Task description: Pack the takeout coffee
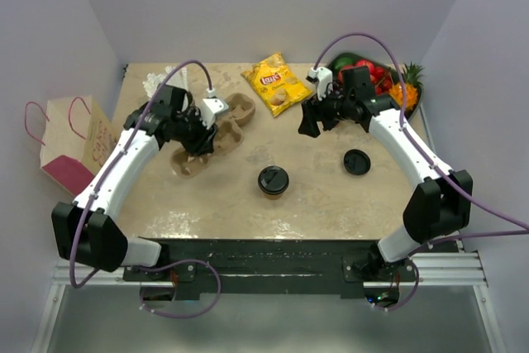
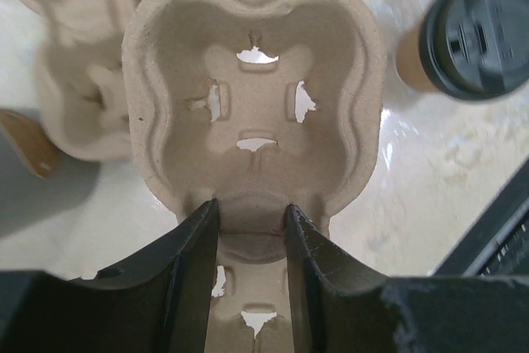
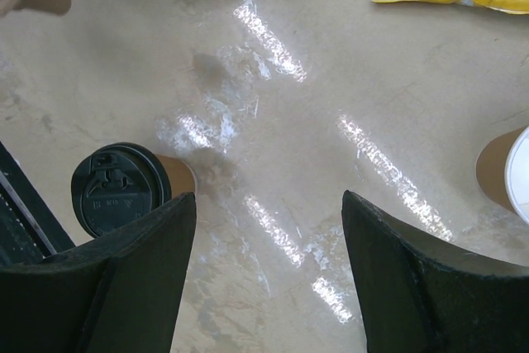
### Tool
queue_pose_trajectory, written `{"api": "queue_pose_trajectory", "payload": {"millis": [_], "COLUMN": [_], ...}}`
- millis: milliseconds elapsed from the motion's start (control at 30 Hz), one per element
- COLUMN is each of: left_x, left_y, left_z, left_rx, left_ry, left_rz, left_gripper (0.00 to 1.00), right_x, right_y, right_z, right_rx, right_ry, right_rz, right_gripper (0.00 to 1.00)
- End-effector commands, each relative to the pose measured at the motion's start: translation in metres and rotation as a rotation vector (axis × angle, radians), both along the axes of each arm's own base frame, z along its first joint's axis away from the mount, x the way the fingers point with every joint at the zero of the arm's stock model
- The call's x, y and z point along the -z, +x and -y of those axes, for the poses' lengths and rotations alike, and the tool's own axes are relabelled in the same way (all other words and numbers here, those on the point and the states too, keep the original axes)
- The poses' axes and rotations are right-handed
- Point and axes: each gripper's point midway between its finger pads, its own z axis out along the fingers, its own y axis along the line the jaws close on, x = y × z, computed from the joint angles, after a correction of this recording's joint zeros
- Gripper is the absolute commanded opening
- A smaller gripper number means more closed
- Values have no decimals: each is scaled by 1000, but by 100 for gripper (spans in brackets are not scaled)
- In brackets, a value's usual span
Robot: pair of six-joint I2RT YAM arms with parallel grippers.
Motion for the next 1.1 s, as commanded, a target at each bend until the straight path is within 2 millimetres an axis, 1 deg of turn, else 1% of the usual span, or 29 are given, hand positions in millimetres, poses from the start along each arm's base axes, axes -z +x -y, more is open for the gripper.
{"api": "queue_pose_trajectory", "payload": {"millis": [0, 67, 100, 167, 200, 233, 267, 300, 367, 400, 433, 467, 500, 533, 567, 600, 700, 800, 833, 867, 933, 967, 1000, 1067], "left_x": [23, 26, 30, 28, 27, 24, 26, 29, 34, 41, 38, 39, 46, 45, 49, 55, 60, 63, 60, 66, 70, 78, 83, 95], "left_y": [-29, -38, -42, -43, -43, -42, -43, -46, -52, -58, -60, -62, -68, -72, -75, -80, -88, -97, -101, -106, -112, -118, -123, -130], "left_z": [-9, -11, -13, -18, -20, -24, -25, -26, -26, -26, -27, -29, -30, -32, -34, -35, -37, -33, -29, -29, -27, -28, -28, -28], "left_rx": [35, 15, 0, -56, -72, -97, -122, -127, -84, -60, -35, 21, 52, 79, 121, 139, 170, 219, 245, 288, 338, 355, 381, 423], "left_ry": [19, 19, 21, 29, 30, 41, 36, 43, 50, 55, 56, 83, 98, 107, 133, 142, 155, 138, 118, 120, 116, 118, 122, 123], "left_rz": [-31, -50, -65, -68, -65, -51, -62, -69, -67, -74, -42, -9, -6, 14, 24, 13, -1, -13, 2, 5, 22, 1, -14, -22], "left_gripper": [22, 22, 21, 21, 20, 17, 17, 17, 19, 19, 19, 19, 19, 19, 19, 19, 18, 18, 18, 18, 18, 18, 18, 19], "right_x": [-22, -27, -37, -47, -63, -65, -69, -80, -79, -84, -84, -83, -82, -83, -83, -80, -77, -75, -76, -79, -78, -80, -78, -78], "right_y": [11, 14, 19, 25, 31, 36, 39, 43, 48, 49, 49, 49, 47, 46, 44, 40, 32, 30, 31, 32, 34, 36, 37, 37], "right_z": [-5, -6, -7, -12, -17, -20, -24, -28, -36, -41, -44, -47, -52, -54, -54, -55, -54, -53, -54, -55, -57, -59, -61, -62], "right_rx": [-9, -16, -17, -22, -29, -29, -33, -36, -48, -59, -66, -74, -83, -84, -89, -92, -98, -103, -106, -105, -106, -108, -108, -112], "right_ry": [34, 32, 37, 57, 76, 88, 92, 104, 117, 124, 126, 126, 129, 131, 135, 135, 136, 131, 132, 135, 142, 148, 151, 156], "right_rz": [55, 69, 94, 112, 148, 148, 158, 182, 170, 181, 180, 178, 176, 176, 174, 167, 158, 163, 170, 176, 163, 165, 154, 152], "right_gripper": [74, 74, 74, 73, 73, 73, 73, 73, 73, 73, 73, 73, 73, 73, 73, 73, 73, 73, 73, 73, 73, 73, 73, 73]}}
